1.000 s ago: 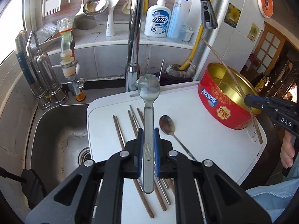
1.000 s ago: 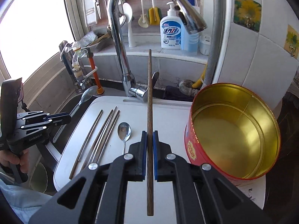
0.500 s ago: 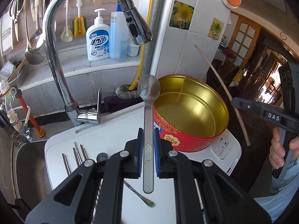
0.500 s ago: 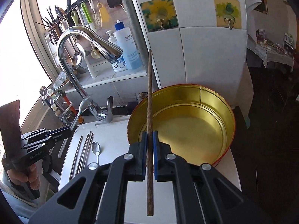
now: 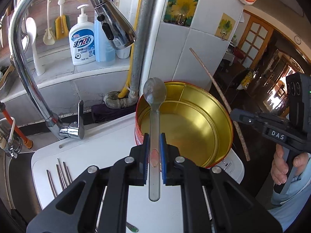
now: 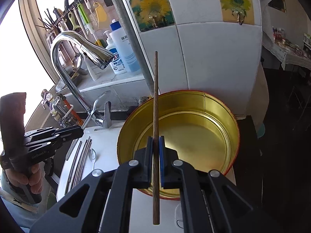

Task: Organize utensils
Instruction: 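Carry the green spoon with the left tool while the right tool carries the chopstick over the tin, then open the left tool to drop the spoon while the right tool drops the chopstick into the tin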

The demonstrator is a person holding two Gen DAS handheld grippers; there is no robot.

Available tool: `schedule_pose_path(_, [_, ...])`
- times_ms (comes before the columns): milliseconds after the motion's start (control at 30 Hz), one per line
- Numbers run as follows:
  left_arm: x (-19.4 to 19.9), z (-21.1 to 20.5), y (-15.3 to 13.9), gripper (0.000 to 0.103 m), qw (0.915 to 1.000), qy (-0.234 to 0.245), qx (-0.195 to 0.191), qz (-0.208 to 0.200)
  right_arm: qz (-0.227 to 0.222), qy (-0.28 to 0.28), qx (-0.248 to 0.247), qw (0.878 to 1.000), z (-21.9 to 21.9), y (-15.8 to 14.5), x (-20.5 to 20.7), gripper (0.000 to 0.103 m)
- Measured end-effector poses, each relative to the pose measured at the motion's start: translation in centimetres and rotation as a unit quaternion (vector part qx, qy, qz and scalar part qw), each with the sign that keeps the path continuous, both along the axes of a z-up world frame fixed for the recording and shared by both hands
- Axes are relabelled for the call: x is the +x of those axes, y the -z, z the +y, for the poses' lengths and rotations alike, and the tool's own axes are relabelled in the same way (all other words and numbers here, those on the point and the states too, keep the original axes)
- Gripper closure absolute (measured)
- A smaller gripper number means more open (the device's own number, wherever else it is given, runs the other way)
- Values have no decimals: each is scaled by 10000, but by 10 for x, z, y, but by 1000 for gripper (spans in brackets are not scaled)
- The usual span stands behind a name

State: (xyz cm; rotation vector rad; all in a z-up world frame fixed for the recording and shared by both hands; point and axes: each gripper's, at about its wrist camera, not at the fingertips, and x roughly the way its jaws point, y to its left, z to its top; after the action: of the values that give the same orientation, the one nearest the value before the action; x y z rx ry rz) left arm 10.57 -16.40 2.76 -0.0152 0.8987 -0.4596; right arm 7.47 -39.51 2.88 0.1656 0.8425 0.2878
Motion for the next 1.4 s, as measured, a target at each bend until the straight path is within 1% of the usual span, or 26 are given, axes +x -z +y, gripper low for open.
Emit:
schedule_pose_path(67, [13, -7, 2, 92, 9999, -16, -94, 104, 139, -58, 49, 9999, -2, 4, 13, 96])
schedule_pose_path(167, [38, -22, 5, 92, 9994, 13, -241, 266, 359, -130, -53, 9993, 2, 15, 34, 96])
schedule_pose_path(233, [53, -38, 12, 92, 9993, 94, -135, 344, 509, -75, -193, 9985, 5, 26, 49, 96])
schedule_pose_path(367, [78, -67, 42, 92, 9955, 296, 58, 895, 914, 105, -396, 9950, 2, 51, 69, 96])
schedule_pose_path(433, [82, -76, 56, 92, 9935, 363, 151, 1070, 1100, 69, -432, 9930, -2, 61, 72, 96])
schedule_pose_path(500, [88, -81, 67, 92, 9913, 379, 143, 1254, 1334, 5, -570, 9894, -2, 72, 78, 96])
schedule_pose_path(567, [93, -88, 78, 92, 9893, 410, 242, 1382, 1612, -68, -672, 9846, -1, 82, 88, 96])
schedule_pose_path(667, [99, -98, 97, 92, 9849, 401, 641, 1558, 1991, -174, -999, 9747, 1, 97, 103, 96])
schedule_pose_path(767, [100, -104, 111, 92, 9794, 485, 858, 1762, 2260, -315, -1243, 9657, 1, 108, 113, 96])
schedule_pose_path(900, [100, -114, 120, 92, 9744, 671, 1123, 1827, 2409, -467, -1395, 9593, 4, 117, 120, 96])
schedule_pose_path(1033, [102, -118, 126, 92, 9721, 717, 1234, 1860, 2456, -490, -1280, 9596, 4, 119, 123, 96])
schedule_pose_path(1133, [98, -120, 125, 91, 9727, 682, 1410, 1714, 2321, -487, -1170, 9644, 5, 112, 122, 95])
schedule_pose_path(1200, [94, -122, 123, 90, 9736, 672, 1504, 1577, 2103, -542, -1088, 9701, 1, 100, 118, 78])
schedule_pose_path(1233, [92, -122, 123, 83, 9735, 680, 1560, 1527, 1971, -548, -1095, 9727, 2, 93, 116, 56])
schedule_pose_path(1267, [90, -124, 121, 68, 9734, 679, 1619, 1475, 1818, -519, -1114, 9756, 2, 86, 114, 47])
schedule_pose_path(1300, [88, -125, 119, 64, 9740, 739, 1626, 1393, 1696, -500, -1115, 9779, 2, 81, 113, 46])
schedule_pose_path(1333, [86, -127, 117, 54, 9741, 759, 1671, 1320, 1649, -513, -1096, 9789, 3, 77, 112, 46])
schedule_pose_path(1400, [84, -130, 116, 52, 9740, 776, 1752, 1211, 1653, -545, -1057, 9791, 3, 75, 111, 46])
